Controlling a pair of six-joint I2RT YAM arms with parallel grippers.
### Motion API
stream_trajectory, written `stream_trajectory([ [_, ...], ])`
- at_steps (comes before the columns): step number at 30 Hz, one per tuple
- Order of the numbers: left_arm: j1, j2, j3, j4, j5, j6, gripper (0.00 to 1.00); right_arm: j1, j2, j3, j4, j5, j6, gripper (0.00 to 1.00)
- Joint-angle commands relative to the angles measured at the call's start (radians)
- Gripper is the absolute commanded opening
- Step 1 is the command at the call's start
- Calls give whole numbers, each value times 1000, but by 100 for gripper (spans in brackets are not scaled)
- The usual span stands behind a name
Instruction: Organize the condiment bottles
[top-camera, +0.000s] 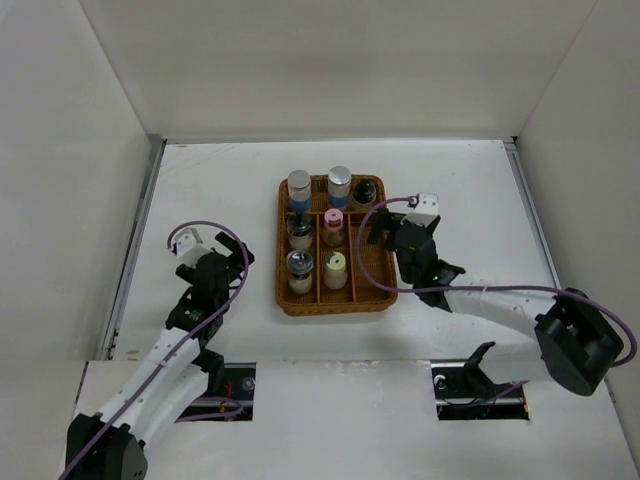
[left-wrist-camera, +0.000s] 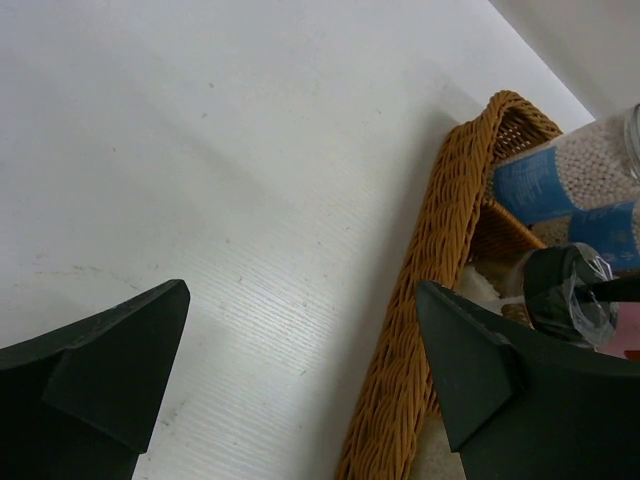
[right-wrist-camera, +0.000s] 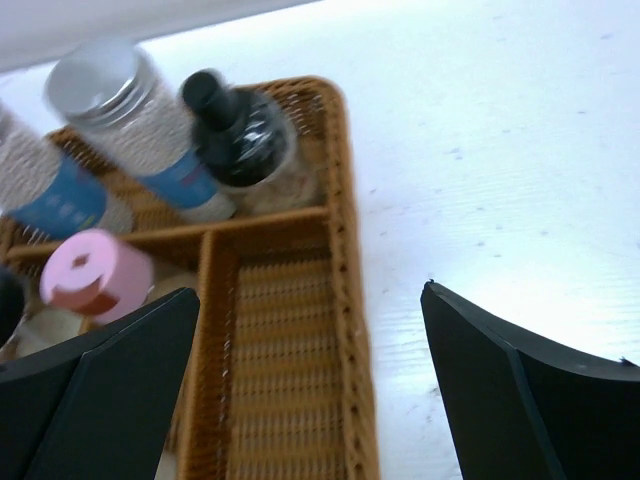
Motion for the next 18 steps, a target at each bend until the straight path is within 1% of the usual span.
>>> stream_trajectory([
  [1,15,38,59,11,-18,9,100,-38,0,-22,123,113,55,100],
  [7,21,109,59,71,-9,23,100,-99,15,-45,120,97,118,100],
  [11,23,161,54,85,-4,31,100,-101,25,-42,124,67,121,100],
  [18,14,197,68,95,5,47,100,-94,37,-34,124,47,120,100],
])
